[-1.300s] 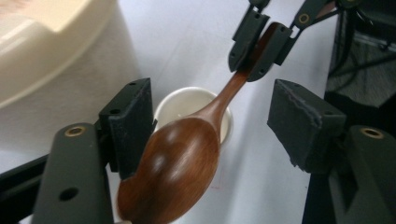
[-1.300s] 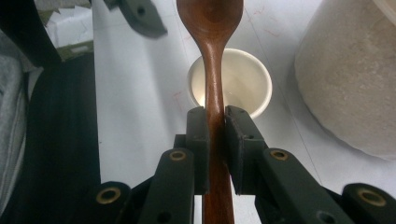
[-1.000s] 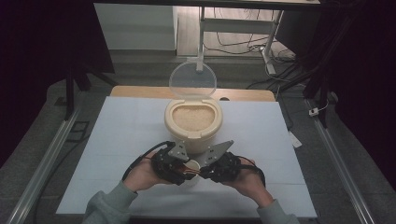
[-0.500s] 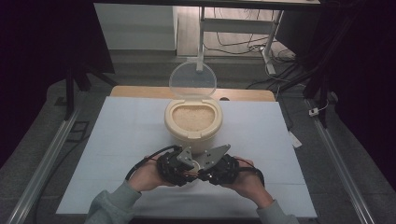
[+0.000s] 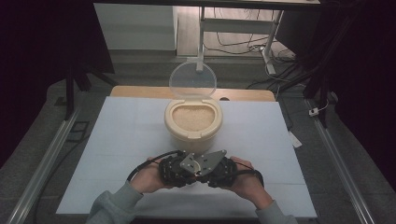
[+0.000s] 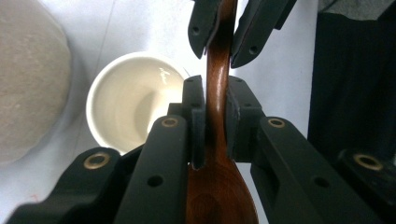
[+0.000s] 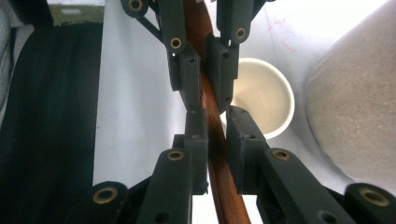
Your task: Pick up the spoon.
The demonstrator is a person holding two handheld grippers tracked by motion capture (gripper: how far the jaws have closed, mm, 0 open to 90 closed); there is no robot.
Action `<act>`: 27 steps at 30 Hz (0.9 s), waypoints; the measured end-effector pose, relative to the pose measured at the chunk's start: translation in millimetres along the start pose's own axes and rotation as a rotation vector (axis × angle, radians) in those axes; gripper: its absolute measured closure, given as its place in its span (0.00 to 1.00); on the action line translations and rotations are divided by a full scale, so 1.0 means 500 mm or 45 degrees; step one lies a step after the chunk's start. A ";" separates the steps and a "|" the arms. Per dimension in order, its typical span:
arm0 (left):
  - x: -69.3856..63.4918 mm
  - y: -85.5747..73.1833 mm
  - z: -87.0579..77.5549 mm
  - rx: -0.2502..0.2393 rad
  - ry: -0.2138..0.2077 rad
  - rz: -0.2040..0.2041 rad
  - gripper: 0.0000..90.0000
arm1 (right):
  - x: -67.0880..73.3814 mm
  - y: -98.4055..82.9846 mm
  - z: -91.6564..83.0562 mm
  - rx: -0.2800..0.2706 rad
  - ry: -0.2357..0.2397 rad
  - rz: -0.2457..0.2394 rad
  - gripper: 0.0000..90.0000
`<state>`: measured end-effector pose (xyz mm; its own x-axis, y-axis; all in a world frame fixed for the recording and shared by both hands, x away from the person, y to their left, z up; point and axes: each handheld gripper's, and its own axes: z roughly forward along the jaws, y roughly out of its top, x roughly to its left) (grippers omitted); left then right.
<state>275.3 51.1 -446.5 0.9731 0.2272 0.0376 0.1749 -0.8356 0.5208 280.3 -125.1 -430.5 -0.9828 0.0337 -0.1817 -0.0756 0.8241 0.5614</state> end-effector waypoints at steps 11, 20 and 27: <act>0.002 -0.007 -0.023 -0.109 0.208 -0.063 0.88 | -0.022 -0.039 -0.074 -0.350 -0.257 0.398 0.61; -0.005 -0.011 -0.027 -0.185 0.311 -0.102 0.88 | 0.000 -0.093 -0.097 -0.428 -0.421 0.744 0.47; -0.008 -0.012 -0.029 -0.228 0.352 -0.115 0.88 | 0.000 -0.106 -0.086 -0.473 -0.396 0.880 0.43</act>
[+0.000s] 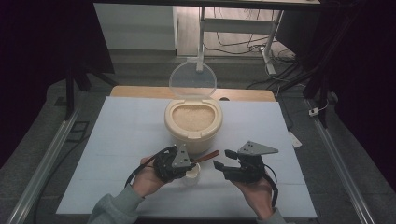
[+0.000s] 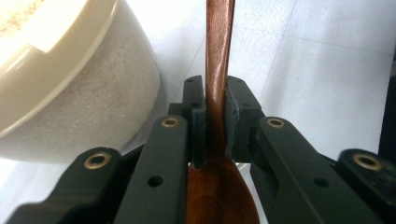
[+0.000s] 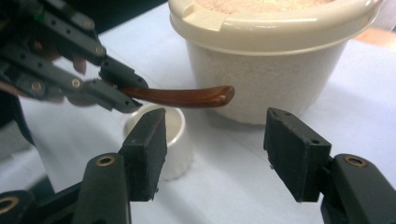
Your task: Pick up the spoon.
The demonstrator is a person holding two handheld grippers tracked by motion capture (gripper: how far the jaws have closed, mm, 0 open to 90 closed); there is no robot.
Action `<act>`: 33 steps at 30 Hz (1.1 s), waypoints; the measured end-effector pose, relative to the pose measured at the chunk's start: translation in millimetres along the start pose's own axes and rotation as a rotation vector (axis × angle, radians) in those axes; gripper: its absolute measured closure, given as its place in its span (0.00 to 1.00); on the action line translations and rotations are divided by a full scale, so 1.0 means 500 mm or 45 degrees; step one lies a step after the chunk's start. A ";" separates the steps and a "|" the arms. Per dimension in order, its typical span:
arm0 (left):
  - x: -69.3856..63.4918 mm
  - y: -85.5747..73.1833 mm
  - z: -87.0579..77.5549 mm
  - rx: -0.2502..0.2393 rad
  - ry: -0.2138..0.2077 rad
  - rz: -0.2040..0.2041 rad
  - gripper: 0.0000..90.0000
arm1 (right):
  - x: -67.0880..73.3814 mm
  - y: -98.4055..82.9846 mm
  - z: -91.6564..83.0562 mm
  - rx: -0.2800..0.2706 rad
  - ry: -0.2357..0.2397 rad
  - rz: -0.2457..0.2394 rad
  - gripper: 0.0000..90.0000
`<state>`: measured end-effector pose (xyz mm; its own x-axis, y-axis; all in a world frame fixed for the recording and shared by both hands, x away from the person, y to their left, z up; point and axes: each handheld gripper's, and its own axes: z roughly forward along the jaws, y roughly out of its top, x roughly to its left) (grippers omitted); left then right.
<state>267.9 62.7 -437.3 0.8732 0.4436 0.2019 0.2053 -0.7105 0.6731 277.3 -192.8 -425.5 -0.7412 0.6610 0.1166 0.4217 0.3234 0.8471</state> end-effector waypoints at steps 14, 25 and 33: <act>-0.014 0.005 0.007 -0.034 0.018 0.013 0.88 | 0.001 -0.016 0.034 -0.088 0.094 0.228 0.50; -0.023 0.008 0.012 -0.022 0.055 0.041 0.88 | 0.005 -0.018 0.036 -0.179 0.156 0.306 0.68; -0.023 0.007 0.010 -0.025 0.045 0.046 0.88 | 0.000 -0.016 0.032 -0.247 0.242 0.343 0.80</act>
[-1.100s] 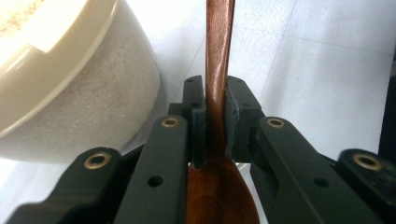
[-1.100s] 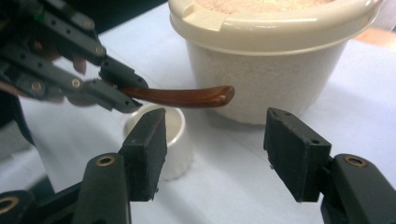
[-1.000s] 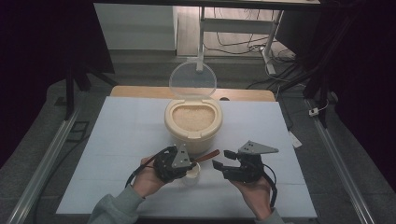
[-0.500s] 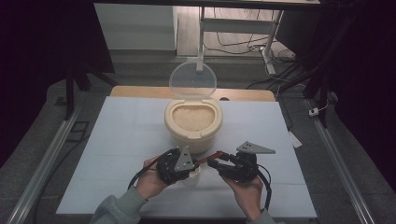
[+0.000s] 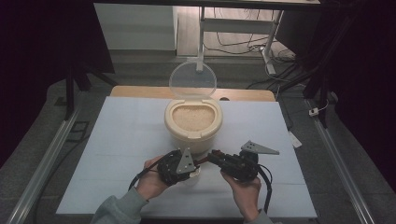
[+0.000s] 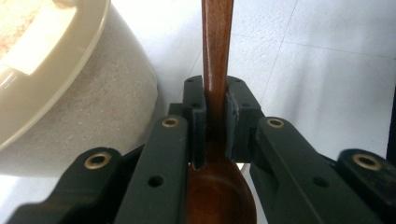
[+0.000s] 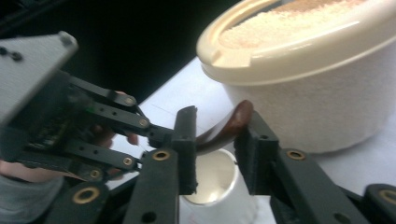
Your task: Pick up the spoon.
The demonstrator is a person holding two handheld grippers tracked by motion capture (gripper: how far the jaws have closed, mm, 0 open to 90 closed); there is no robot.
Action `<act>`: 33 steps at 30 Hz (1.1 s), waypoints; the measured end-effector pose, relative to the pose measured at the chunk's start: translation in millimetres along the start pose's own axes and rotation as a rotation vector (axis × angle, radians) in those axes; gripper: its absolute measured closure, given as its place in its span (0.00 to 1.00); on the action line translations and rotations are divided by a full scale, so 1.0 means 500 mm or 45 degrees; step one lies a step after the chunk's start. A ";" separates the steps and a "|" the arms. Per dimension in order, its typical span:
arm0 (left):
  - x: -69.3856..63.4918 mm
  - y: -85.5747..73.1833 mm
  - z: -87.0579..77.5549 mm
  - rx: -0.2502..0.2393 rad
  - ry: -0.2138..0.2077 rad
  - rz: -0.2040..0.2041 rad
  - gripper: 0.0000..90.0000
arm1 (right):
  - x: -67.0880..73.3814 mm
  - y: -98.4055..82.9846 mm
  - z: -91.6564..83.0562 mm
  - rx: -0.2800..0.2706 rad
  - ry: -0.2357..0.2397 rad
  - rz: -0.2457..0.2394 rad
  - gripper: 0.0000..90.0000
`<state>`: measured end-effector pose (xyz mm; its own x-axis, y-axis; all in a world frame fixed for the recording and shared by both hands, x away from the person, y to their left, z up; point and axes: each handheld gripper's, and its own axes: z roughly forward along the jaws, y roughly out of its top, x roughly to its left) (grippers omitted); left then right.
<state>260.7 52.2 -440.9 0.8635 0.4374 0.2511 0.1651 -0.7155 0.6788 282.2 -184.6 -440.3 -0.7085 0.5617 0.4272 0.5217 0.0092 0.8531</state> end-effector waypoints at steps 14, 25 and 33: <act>0.005 0.002 -0.025 -0.046 -0.007 -0.010 0.87 | 0.001 0.010 -0.002 -0.100 0.196 0.010 0.92; 0.042 -0.047 -0.065 -0.184 -0.027 -0.258 0.47 | -0.020 0.025 -0.022 -0.158 0.177 -0.019 0.92; 0.057 -0.124 -0.083 -0.184 0.010 -0.401 0.38 | -0.030 0.042 -0.048 -0.208 0.173 -0.041 0.92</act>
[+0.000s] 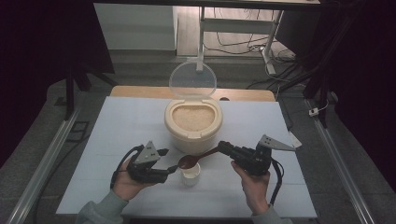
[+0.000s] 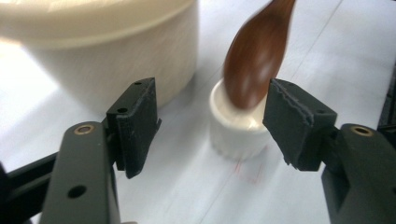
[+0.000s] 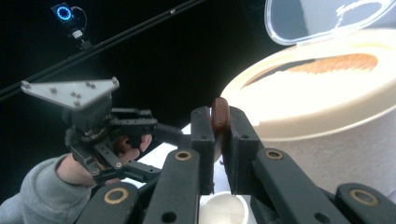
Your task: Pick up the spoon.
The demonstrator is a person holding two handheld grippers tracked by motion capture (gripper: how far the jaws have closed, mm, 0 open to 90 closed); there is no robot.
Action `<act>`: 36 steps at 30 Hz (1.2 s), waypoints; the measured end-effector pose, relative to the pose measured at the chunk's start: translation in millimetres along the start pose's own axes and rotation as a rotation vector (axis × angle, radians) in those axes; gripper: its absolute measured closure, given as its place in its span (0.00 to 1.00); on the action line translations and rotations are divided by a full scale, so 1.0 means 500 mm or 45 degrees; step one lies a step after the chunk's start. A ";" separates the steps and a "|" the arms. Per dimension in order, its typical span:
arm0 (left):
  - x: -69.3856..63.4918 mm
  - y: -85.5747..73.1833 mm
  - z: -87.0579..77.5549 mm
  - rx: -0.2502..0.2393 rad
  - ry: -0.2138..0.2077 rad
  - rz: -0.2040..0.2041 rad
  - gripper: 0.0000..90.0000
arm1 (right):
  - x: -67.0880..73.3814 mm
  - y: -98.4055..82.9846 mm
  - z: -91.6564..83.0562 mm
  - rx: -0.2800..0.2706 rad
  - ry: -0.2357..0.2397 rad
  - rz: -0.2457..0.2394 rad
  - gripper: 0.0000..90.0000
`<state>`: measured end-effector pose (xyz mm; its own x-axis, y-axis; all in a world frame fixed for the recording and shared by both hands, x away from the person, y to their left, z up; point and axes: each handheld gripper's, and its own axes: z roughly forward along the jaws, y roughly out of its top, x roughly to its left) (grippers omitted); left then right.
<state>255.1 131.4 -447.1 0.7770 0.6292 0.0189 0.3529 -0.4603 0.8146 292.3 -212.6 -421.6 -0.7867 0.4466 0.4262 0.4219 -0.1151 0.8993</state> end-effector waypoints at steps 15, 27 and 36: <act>0.075 -0.144 -0.047 0.021 0.130 -0.173 0.33 | -0.008 0.022 -0.022 -0.045 0.004 -0.014 0.92; 0.106 -0.206 -0.069 0.052 0.180 -0.254 0.31 | -0.016 0.035 -0.045 -0.079 0.002 -0.026 0.92; 0.108 -0.208 -0.065 0.075 0.167 -0.259 0.30 | -0.016 0.042 -0.056 -0.102 -0.002 -0.031 0.92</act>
<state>243.4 233.5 -511.8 0.6139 0.7868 -0.0641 0.5283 -0.3491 0.7740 294.8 -243.3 -403.4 -0.7957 0.4514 0.4038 0.3651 -0.1743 0.9145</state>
